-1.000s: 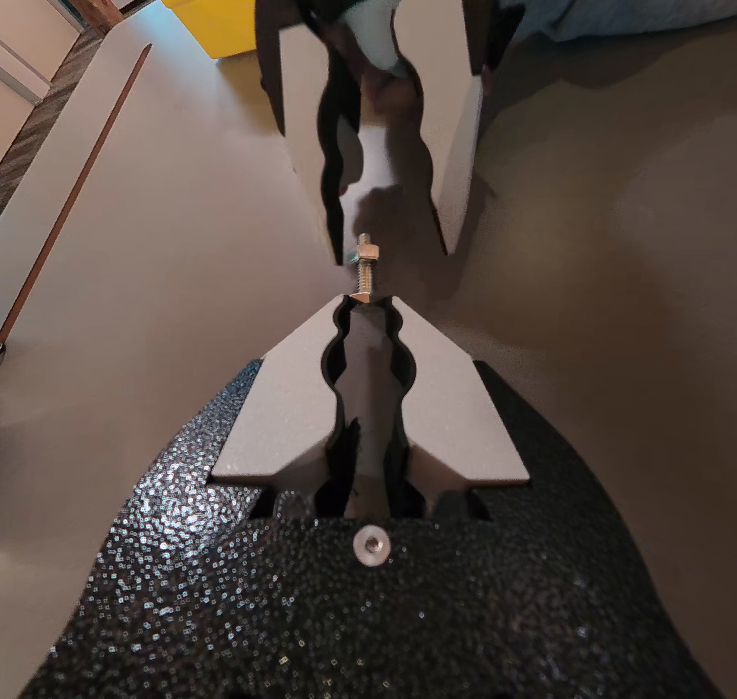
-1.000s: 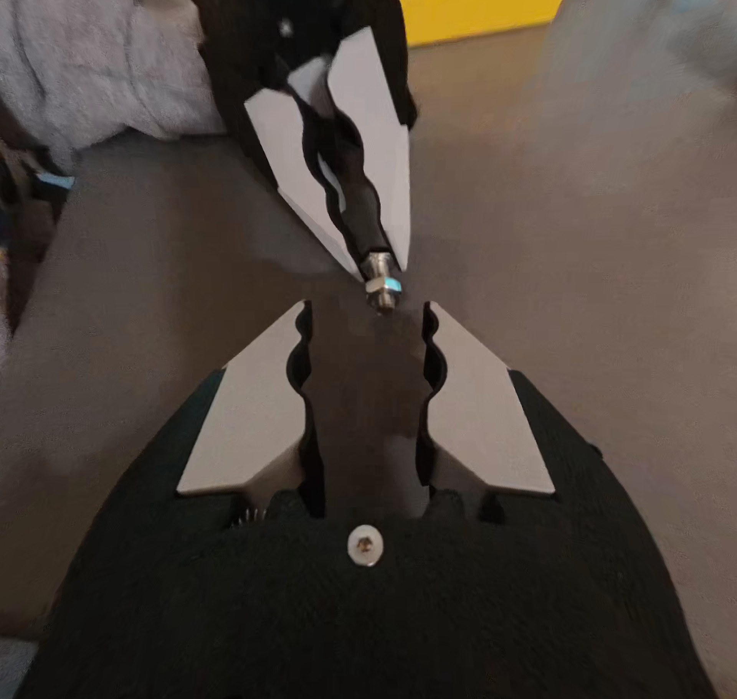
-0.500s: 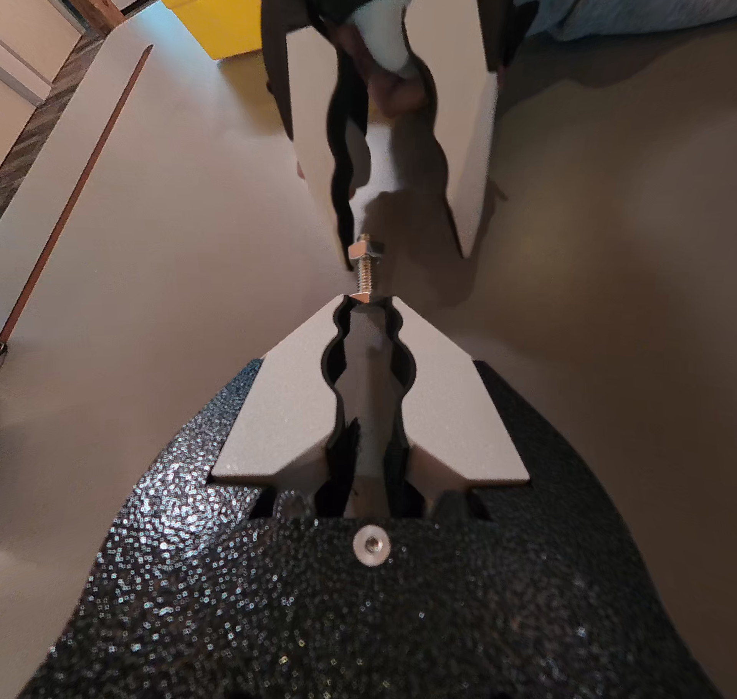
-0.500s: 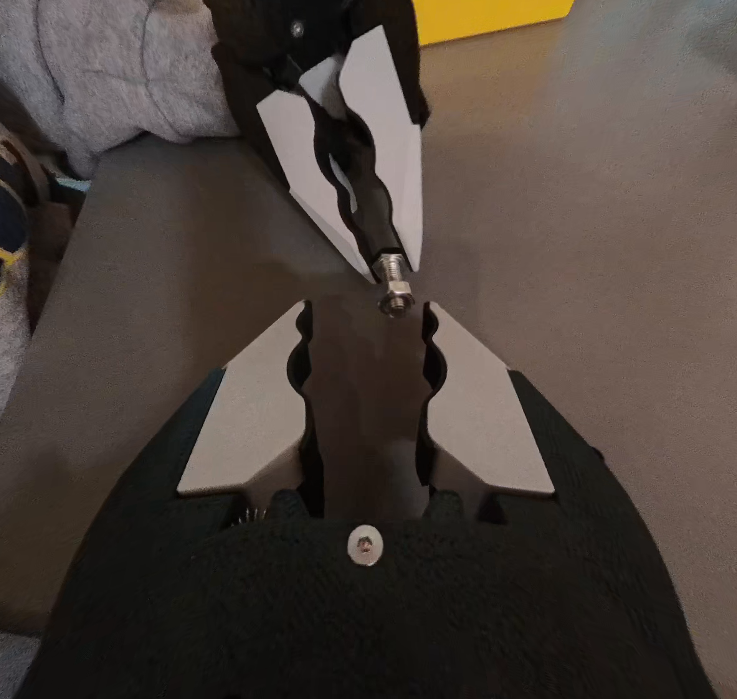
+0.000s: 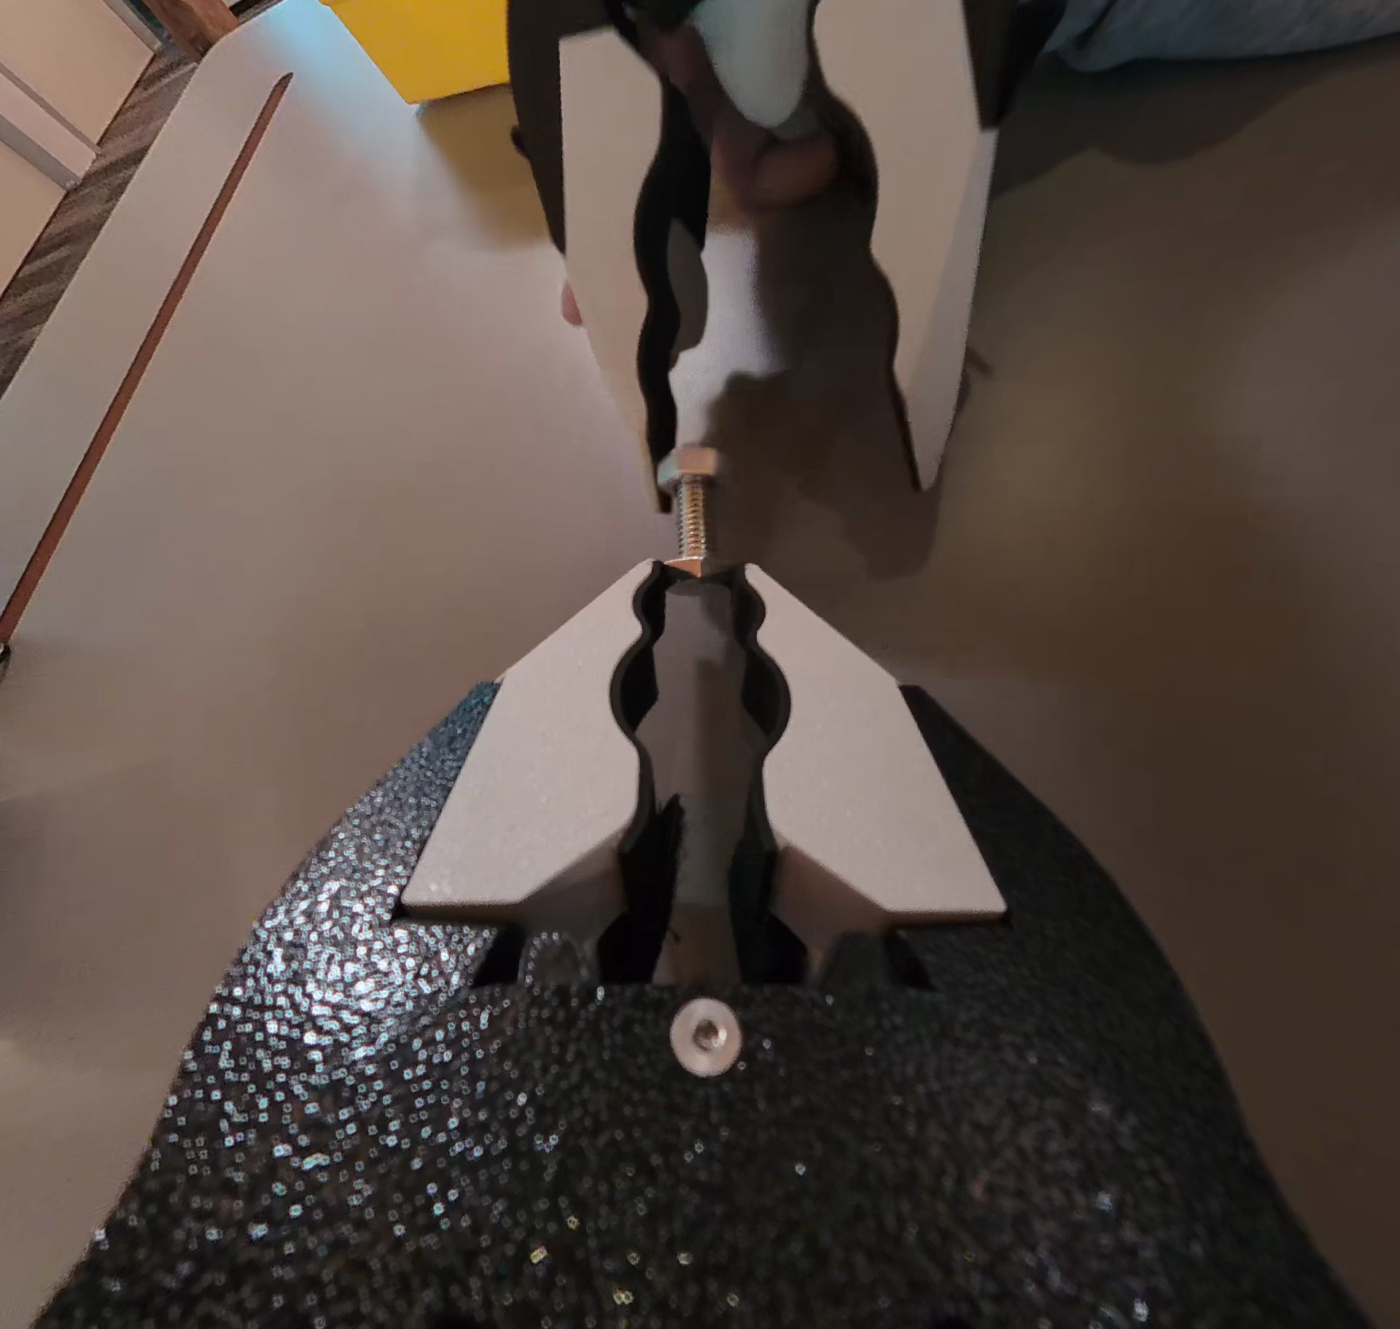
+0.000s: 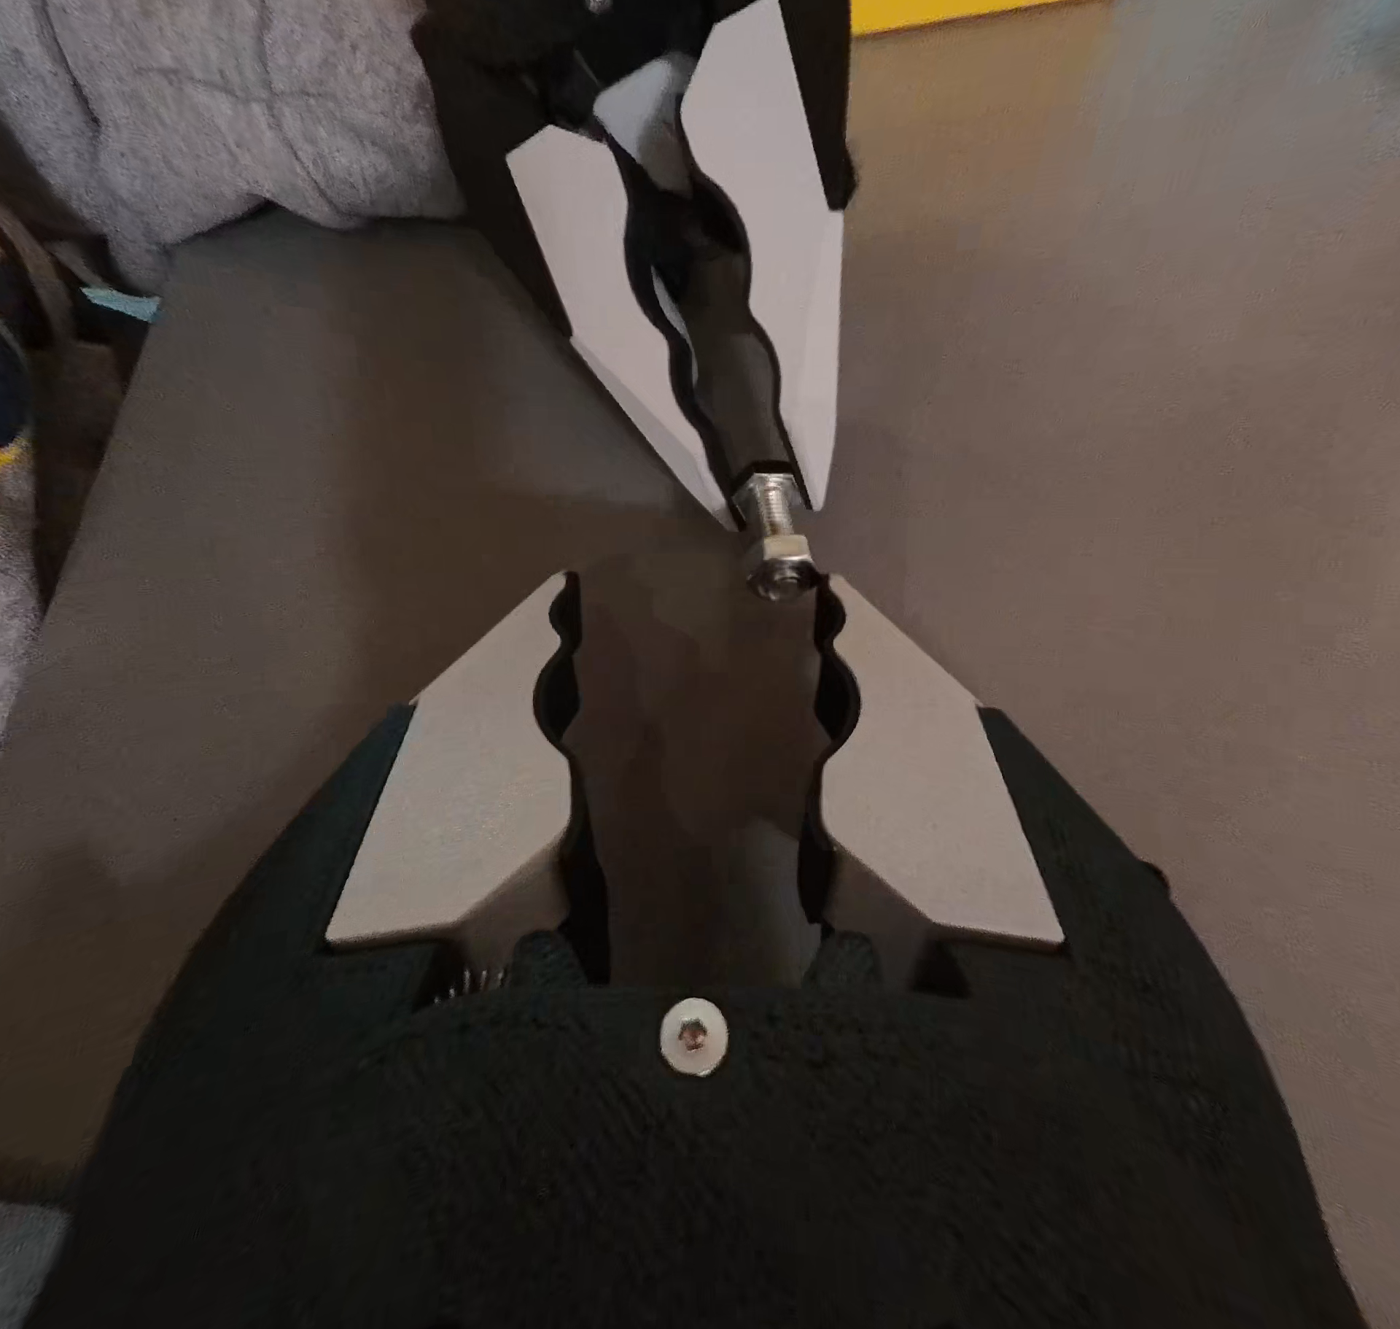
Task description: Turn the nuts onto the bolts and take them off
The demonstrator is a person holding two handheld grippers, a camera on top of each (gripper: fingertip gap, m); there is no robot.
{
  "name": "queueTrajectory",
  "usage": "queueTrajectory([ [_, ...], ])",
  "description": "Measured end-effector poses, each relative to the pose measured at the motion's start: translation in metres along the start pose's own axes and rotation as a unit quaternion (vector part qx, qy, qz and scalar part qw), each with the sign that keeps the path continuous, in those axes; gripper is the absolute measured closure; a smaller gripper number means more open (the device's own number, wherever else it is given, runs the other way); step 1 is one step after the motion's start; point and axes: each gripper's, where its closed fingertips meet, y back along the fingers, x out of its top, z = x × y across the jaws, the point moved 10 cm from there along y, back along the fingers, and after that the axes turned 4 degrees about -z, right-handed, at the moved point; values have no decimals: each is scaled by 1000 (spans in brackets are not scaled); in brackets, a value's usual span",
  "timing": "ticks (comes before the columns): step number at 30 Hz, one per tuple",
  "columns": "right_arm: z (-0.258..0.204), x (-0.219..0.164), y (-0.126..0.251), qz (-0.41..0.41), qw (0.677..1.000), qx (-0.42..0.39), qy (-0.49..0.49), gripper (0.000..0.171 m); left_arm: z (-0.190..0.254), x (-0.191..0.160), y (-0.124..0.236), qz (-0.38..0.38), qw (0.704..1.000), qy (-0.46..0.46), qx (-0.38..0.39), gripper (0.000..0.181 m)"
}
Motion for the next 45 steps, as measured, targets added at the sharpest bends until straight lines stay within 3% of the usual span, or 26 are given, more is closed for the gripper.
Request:
queueTrajectory([
  [1, -3, 5, 3, 29, 999, -3, 23, 107, 0, 0, 0, 1, 1000, -1, 1, 166],
  [2, -10, 14, 9, 93, 994, 16, 59, 120, 0, 0, 0, 0, 1000, -1, 2, 166],
  [3, -14, 21, 15, 158, 985, 16, 74, 119, 0, 0, 0, 0, 1000, 0, 1, 165],
  [4, -11, 22, 18, 157, 985, -8, 69, 119, 0, 0, 0, 0, 1000, 1, 1, 165],
  [6, 2, 8, 13, 55, 998, -37, 23, 114, 0, 0, 0, 0, 1000, 1, 1, 166],
  [8, 8, -5, 5, 6, 1000, -7, -28, 111, 0, 0, 0, 0, 1000, 1, 1, 166],
  [12, 3, 4, -3, 16, 1000, 6, -14, 108, 0, 0, 0, 1, 1000, -2, 0, 166],
  [13, 0, 7, -3, 28, 1000, -2, 11, 105, 0, 0, 0, 1, 1000, -3, 1, 166],
  [14, -6, 13, 1, 71, 996, 13, 52, 119, 0, 0, 0, 0, 1000, 0, 2, 165],
  [16, -11, 23, 13, 170, 983, 19, 63, 126, -1, 0, 0, 0, 1000, 2, 0, 165],
  [19, 8, 4, 7, 38, 999, -20, -2, 116, 0, 0, 0, 0, 1000, 0, 2, 166],
  [21, 13, -2, 2, 3, 999, -15, -32, 117, -1, 0, 0, -1, 1000, 2, 1, 166],
  [25, 6, 5, -2, 17, 1000, -3, -10, 111, 0, 0, 0, 0, 1000, 0, 0, 166],
  [28, -5, 17, 11, 133, 989, -18, 65, 125, -1, 1, 0, -1, 1000, 5, 0, 165],
  [32, 14, -1, 6, 6, 998, -51, -26, 127, -1, 1, 0, -1, 1000, 3, 1, 166],
  [37, 15, 4, 2, 18, 999, -39, -32, 149, 0, 1, 0, 2, 1000, -5, 1, 166],
  [42, 2, 6, 8, 23, 990, -82, 115, 154, 0, 7, 8, 12, 998, 41, -35, 166],
  [45, -8, 16, 12, 20, 943, -201, 263, 155, -13, 9, 19, 51, 981, 169, -82, 166],
])
